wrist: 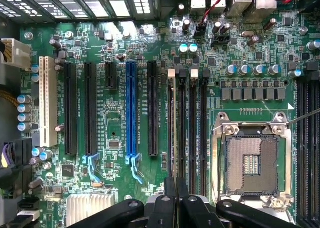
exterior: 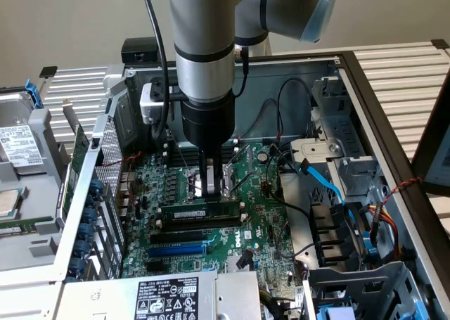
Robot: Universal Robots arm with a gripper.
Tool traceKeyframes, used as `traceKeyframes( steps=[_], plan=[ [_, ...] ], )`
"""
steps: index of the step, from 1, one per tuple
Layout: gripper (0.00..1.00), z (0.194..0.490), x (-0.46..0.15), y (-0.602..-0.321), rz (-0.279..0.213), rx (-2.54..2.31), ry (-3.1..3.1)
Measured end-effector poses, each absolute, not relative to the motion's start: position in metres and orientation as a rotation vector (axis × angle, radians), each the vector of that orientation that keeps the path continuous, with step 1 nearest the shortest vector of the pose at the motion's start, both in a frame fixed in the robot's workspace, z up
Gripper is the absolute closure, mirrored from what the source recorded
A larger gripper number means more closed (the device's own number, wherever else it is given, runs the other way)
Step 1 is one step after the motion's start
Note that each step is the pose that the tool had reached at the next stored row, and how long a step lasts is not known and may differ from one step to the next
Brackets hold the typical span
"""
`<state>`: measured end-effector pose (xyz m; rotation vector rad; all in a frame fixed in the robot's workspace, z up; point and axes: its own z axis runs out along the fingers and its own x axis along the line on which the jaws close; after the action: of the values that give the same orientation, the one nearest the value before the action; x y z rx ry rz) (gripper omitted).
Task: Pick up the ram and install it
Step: 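Insert the ram into the slot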
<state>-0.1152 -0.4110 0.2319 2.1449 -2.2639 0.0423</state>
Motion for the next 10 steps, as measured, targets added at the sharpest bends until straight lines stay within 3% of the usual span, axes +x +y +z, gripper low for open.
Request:
traceKeyframes(
  steps=[10],
  plan=[
    [0.88, 0.233, -0.1153, -0.4111, 0.042, 2.145, -2.265]
  ],
)
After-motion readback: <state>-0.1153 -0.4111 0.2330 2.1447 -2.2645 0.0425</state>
